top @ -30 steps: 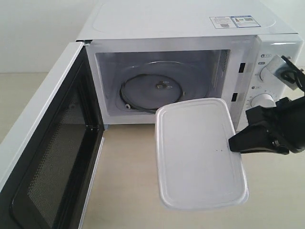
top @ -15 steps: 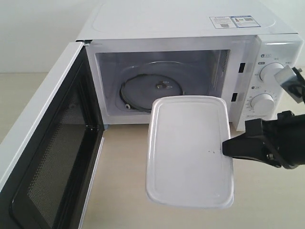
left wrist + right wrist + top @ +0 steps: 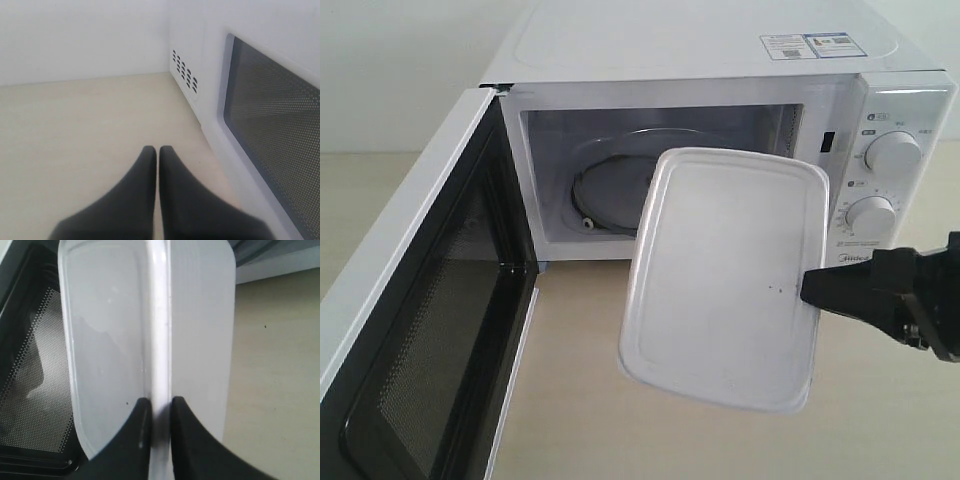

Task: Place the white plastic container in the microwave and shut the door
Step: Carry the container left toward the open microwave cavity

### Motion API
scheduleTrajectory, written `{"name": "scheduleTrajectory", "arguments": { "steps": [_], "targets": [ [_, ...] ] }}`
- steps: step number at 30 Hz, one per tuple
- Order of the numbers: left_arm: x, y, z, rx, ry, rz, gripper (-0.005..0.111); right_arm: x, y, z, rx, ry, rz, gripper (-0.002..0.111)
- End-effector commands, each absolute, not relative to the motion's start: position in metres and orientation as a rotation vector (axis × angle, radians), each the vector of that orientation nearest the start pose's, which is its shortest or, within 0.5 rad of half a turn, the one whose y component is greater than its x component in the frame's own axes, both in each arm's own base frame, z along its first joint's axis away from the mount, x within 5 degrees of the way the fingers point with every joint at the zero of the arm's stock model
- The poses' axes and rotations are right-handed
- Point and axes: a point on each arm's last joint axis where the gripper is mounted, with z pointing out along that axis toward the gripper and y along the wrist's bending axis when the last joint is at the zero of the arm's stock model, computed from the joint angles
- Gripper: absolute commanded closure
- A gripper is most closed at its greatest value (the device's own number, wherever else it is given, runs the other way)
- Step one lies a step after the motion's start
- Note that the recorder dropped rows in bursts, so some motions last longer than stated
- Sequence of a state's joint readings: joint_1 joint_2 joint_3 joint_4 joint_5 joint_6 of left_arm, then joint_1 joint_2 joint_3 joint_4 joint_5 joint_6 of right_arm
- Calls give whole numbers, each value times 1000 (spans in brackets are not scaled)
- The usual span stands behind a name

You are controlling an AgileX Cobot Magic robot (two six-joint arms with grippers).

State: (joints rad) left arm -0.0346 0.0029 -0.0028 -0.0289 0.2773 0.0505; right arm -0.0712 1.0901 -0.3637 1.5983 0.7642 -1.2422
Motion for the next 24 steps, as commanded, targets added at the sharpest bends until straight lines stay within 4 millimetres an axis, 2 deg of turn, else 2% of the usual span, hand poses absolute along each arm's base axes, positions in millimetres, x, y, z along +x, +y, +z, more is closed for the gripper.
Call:
{"name": "scheduleTrajectory", "arguments": {
  "steps": [1, 13, 24],
  "targets": [
    [55, -3, 189, 52, 1752, -17, 103, 173, 52, 226, 43, 2125, 1040, 108],
    [55, -3, 189, 52, 1752, -17, 103, 164, 54, 214, 70, 2162, 1076, 108],
    [55, -3, 189, 52, 1752, -17, 103, 162, 59, 215, 63, 2166, 1117, 109]
  ]
}}
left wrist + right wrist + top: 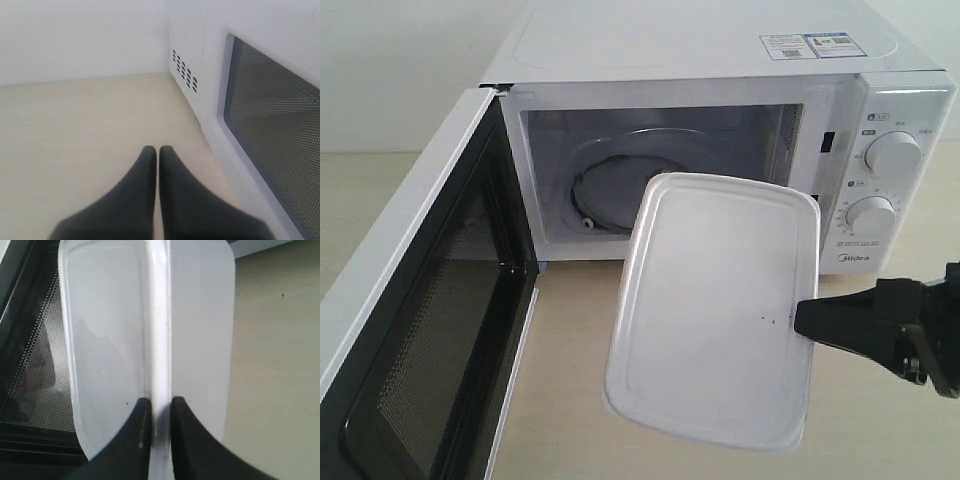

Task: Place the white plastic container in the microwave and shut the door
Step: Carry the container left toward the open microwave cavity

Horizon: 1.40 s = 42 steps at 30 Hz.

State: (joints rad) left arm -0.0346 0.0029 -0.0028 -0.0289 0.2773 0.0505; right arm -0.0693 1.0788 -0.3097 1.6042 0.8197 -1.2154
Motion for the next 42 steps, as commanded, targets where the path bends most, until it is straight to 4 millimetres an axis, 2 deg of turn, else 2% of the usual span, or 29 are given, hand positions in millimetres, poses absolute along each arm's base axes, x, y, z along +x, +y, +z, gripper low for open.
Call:
{"name": "scheduleTrajectory", "arguments": {
  "steps": [1, 6, 14, 20, 25, 27, 33, 36, 38, 42],
  "targets": [
    [55, -3, 189, 52, 1752, -17, 103, 162, 61, 214, 66, 2172, 1119, 109],
    [55, -3, 189, 52, 1752, -17, 103, 160, 79, 211, 69, 2215, 1077, 109],
    [55, -3, 189, 52, 1752, -17, 103, 160, 95, 206, 246, 2294, 865, 109],
    [55, -3, 189, 52, 1752, -17, 103, 157, 105, 210, 426, 2240, 737, 109],
    [55, -3, 189, 52, 1752, -17, 103, 154, 121, 224, 450, 2059, 898, 109],
    [55, -3, 189, 52, 1752, -17, 103, 153, 122, 226, 517, 1983, 985, 109],
    [55, -3, 189, 52, 1752, -17, 103, 147, 106, 197, 650, 1891, 996, 109],
    [55, -3, 189, 52, 1752, -17, 103, 149, 108, 193, 662, 1861, 1025, 109],
    [55, -3, 189, 52, 1752, -17, 103, 152, 109, 187, 738, 1847, 1038, 109],
    [55, -3, 189, 52, 1752, -17, 103, 160, 113, 171, 779, 1847, 1007, 109]
  ]
}}
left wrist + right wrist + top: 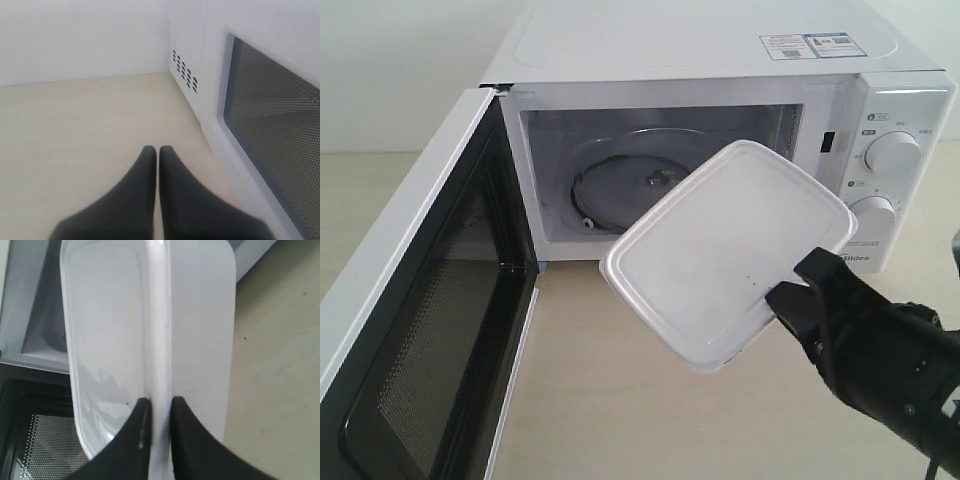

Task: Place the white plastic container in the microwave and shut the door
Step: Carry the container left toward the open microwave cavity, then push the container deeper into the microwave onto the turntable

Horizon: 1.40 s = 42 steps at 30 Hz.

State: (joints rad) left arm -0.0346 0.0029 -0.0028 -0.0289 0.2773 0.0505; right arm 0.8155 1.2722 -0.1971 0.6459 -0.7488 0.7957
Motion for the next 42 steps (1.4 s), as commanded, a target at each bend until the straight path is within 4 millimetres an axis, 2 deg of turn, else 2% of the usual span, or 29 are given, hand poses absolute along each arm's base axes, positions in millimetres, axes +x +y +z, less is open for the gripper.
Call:
{"name": "scheduleTrajectory", "arguments": {
  "steps": [1, 13, 18, 30, 42],
  "targets": [
    [55, -3, 189, 52, 1752, -17, 103, 163, 114, 166, 787, 1840, 993, 109],
    [55, -3, 189, 52, 1752, -17, 103, 200, 151, 160, 864, 1764, 1056, 109],
    [55, -3, 189, 52, 1752, -17, 103, 211, 158, 154, 942, 1721, 1073, 109],
    [55, -3, 189, 52, 1752, -17, 103, 240, 183, 151, 994, 1637, 1091, 109],
    [55, -3, 189, 52, 1752, -17, 103, 269, 196, 146, 1039, 1564, 1069, 109]
  ]
}}
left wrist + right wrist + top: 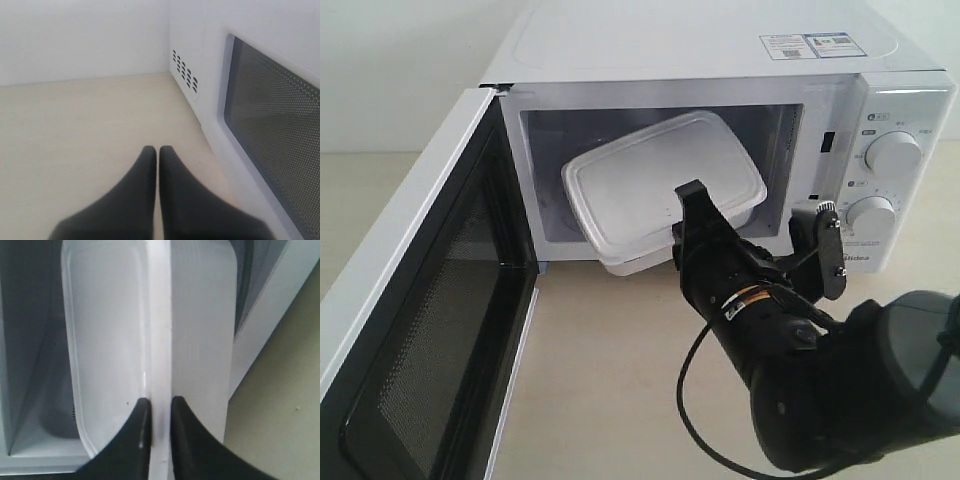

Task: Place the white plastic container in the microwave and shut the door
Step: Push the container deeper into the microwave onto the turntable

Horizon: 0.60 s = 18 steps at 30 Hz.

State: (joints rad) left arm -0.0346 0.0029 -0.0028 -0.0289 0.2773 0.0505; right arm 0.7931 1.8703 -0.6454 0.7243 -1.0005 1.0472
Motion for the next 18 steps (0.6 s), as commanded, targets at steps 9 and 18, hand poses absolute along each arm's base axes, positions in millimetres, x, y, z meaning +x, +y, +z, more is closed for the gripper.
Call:
{"name": "scheduleTrajectory", "arguments": {
  "steps": [9, 18],
  "targets": [
    [55, -3, 189, 52, 1752, -17, 103, 289, 204, 142, 1078, 1518, 1067, 109],
    [55, -3, 189, 52, 1752, -17, 103, 300, 199, 146, 1098, 1473, 1024, 109]
  ]
}}
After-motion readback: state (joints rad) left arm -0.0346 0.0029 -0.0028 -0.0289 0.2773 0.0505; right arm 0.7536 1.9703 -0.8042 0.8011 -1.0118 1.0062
